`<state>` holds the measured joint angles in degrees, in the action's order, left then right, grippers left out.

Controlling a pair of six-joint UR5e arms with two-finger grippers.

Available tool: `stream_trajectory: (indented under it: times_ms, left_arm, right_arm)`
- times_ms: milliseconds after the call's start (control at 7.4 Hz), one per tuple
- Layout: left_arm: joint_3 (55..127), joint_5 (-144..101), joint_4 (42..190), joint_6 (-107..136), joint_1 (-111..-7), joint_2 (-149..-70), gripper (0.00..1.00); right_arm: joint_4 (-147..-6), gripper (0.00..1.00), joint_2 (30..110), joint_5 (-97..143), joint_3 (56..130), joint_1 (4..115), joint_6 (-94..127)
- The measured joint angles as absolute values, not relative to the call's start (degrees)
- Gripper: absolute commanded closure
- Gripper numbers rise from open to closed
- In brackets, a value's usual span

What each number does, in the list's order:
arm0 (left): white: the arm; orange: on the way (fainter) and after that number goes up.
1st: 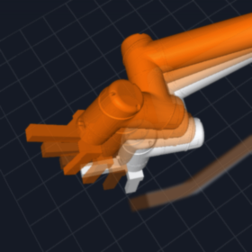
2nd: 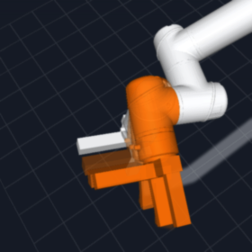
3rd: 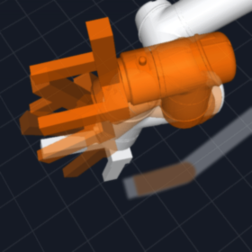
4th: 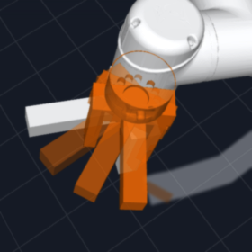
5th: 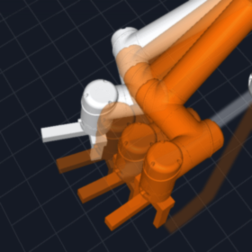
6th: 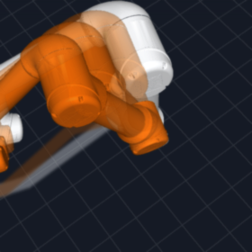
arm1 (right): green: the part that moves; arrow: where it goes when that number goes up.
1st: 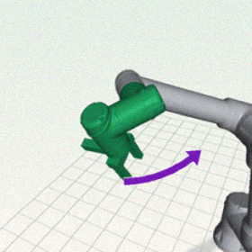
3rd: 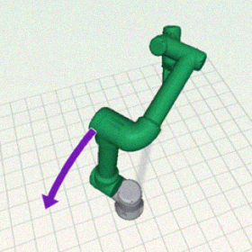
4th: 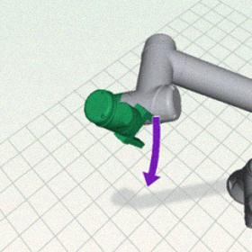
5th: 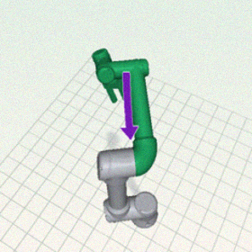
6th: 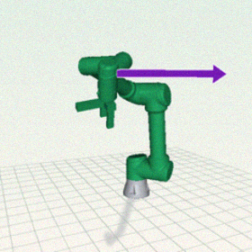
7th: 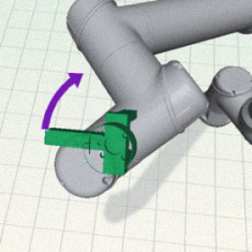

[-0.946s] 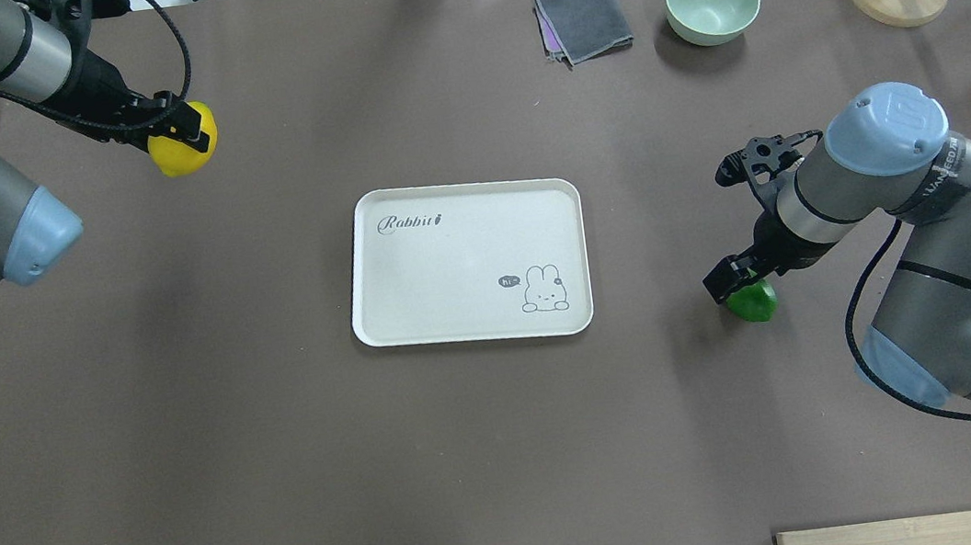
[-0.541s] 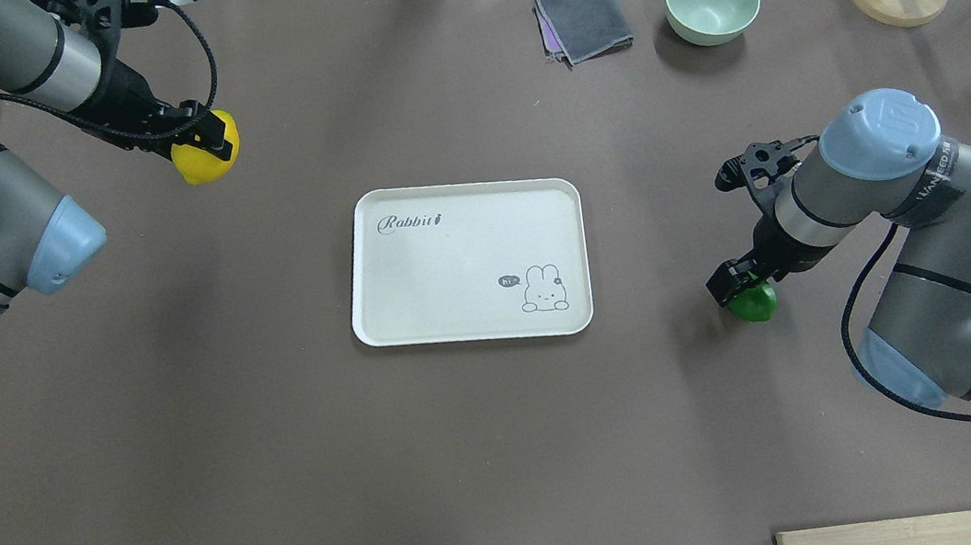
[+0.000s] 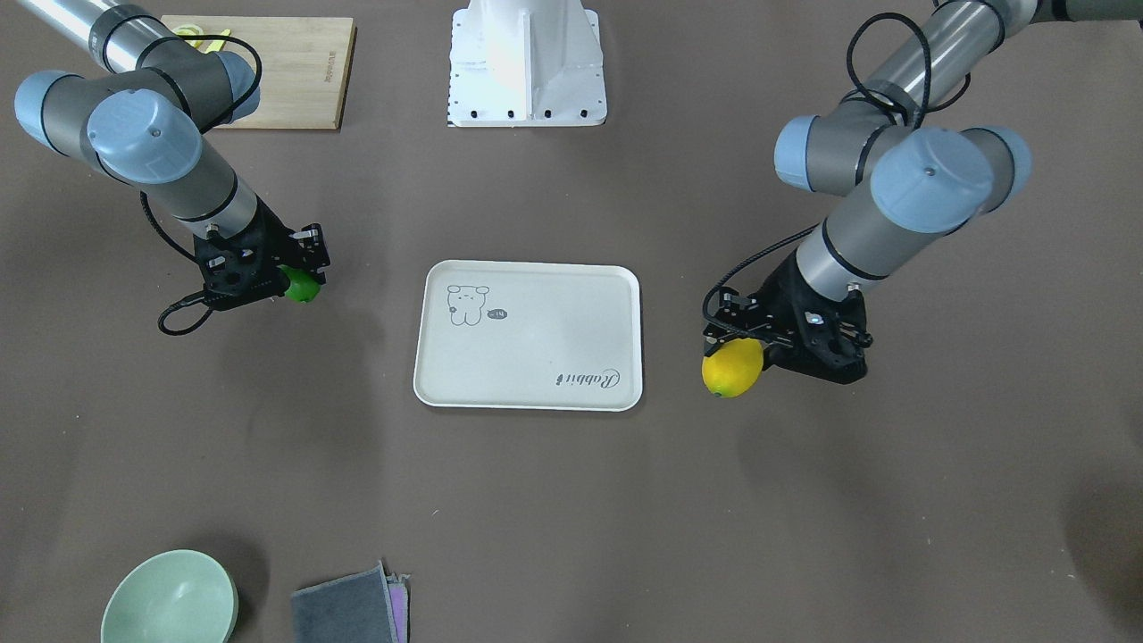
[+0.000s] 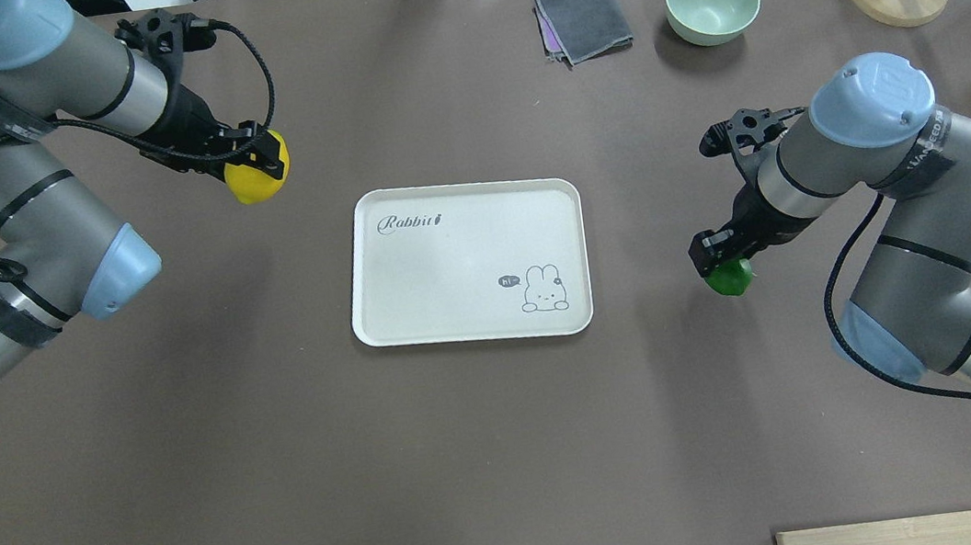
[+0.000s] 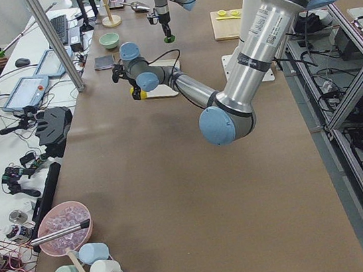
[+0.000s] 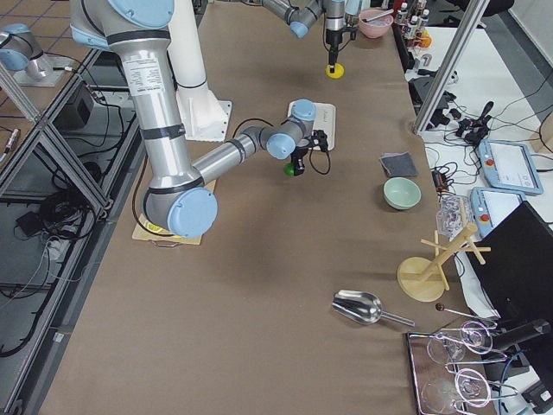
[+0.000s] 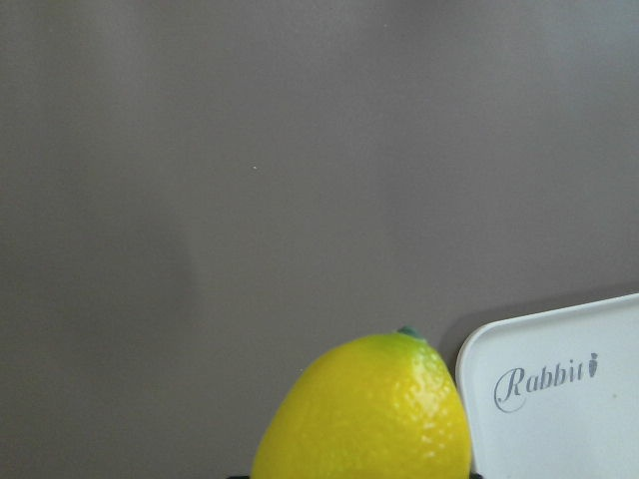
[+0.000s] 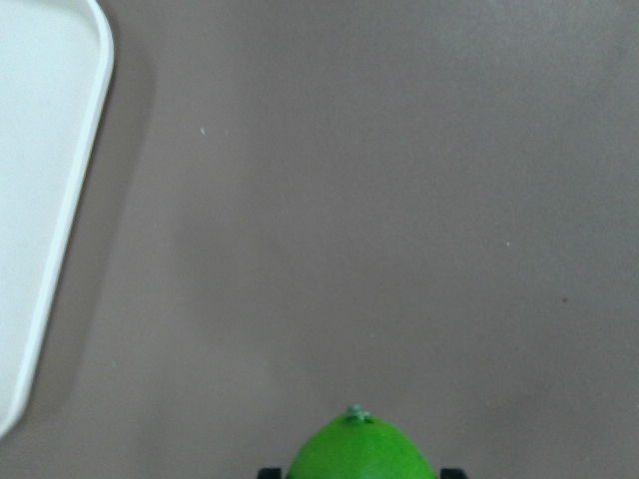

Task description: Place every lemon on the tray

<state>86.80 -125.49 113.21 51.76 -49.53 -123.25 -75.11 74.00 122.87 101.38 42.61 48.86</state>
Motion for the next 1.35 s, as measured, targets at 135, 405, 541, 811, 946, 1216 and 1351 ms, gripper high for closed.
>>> stream_trajectory:
  times_ms: [135,405,541,811,946,1216,1351]
  left_arm:
    - [86.8,-124.3,114.2,54.9,-47.8,-123.8,1.0]
    - [86.8,-120.9,117.9,62.2,-43.7,-124.3,1.0]
    - [86.8,-118.3,119.2,65.5,-41.1,-124.8,1.0]
    - [86.6,-112.6,119.9,68.5,-36.5,-125.6,1.0]
    - [86.2,-110.2,119.9,68.9,-34.8,-126.1,1.0]
    - [84.8,-106.6,120.1,68.8,-32.7,-127.1,0.03]
    - [84.6,-105.8,120.2,68.7,-32.3,-127.3,0.03]
  right_arm:
    - [-75.1,1.0,72.0,123.5,101.4,43.6,53.1]
    - [-75.2,1.0,68.2,123.9,101.0,44.3,59.0]
    - [-75.2,1.0,66.8,123.9,100.5,44.4,59.8]
    - [-75.2,1.0,62.4,123.8,97.3,44.3,62.0]
    - [-75.1,1.0,60.0,123.7,95.2,44.0,62.8]
    - [-74.7,1.0,56.6,123.3,91.9,43.0,63.5]
    - [-73.9,1.0,55.9,123.3,90.8,42.5,63.7]
